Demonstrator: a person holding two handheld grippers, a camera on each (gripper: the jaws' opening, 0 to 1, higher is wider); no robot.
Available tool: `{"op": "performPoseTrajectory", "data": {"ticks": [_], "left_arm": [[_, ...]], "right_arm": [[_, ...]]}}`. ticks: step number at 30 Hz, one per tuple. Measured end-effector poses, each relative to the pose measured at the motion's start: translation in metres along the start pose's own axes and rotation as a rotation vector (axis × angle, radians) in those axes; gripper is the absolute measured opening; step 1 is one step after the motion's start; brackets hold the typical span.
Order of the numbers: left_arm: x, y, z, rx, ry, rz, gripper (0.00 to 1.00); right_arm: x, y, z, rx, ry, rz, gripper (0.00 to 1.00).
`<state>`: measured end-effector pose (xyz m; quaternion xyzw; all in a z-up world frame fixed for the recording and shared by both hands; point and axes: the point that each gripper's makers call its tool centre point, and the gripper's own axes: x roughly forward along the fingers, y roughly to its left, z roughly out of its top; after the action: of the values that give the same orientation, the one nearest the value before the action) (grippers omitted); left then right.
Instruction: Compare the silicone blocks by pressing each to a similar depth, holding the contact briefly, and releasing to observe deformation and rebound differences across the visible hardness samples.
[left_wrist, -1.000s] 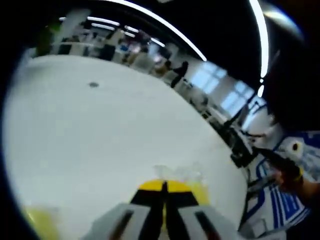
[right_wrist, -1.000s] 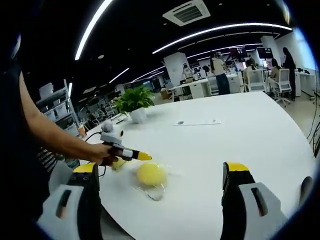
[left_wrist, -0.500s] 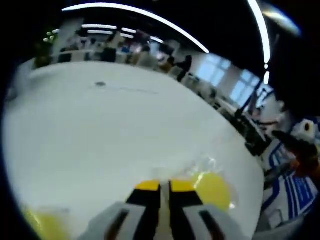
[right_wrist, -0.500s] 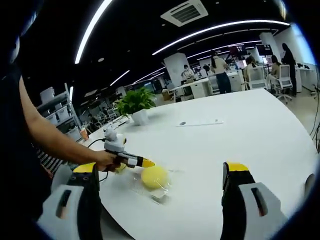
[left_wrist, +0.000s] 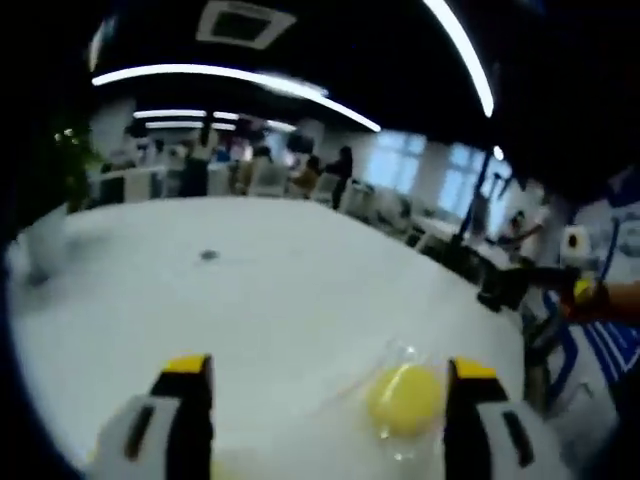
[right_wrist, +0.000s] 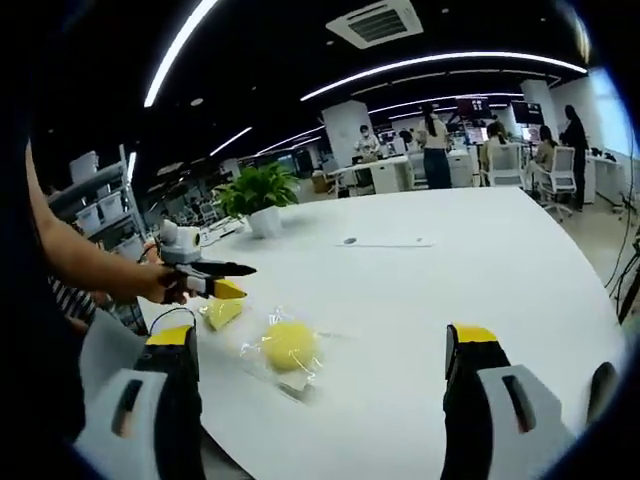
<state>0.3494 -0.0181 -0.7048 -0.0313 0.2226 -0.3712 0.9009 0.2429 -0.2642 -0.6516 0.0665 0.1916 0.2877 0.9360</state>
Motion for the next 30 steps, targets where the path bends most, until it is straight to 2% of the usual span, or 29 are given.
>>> {"op": "performPoseTrajectory", "data": {"ticks": [6,10,18,24,26,30], "left_arm": [[-0.055,0.021,0.014,0.042,-0.043,0.036,1.0],[-0.094,0.036,0.01,0.074,-0.055,0.075,1.0],[-0.158,0.066,-0.022,0.046,-0.039,0.137,1.0],[-0.193,0.081,-0.032,0.029,-0.037,0.154,1.0],[-0.203,0.083,-0.038,0.044,-0.028,0.156,1.0],[-0.237,0.102,-0.062,0.023,0.022,0.18,1.0]], "right_arm": [[0.007,0.008,-0.001,-0.053,0.029,0.017,0.96],[0.013,0.012,-0.001,-0.066,0.037,0.016,0.96],[0.02,0.025,-0.013,-0.091,0.052,-0.015,0.96],[0.02,0.034,-0.021,-0.074,0.077,-0.06,0.96],[0.019,0.039,-0.024,-0.066,0.074,-0.06,0.96],[0.016,0.048,-0.032,-0.064,0.094,-0.078,0.96]]}}
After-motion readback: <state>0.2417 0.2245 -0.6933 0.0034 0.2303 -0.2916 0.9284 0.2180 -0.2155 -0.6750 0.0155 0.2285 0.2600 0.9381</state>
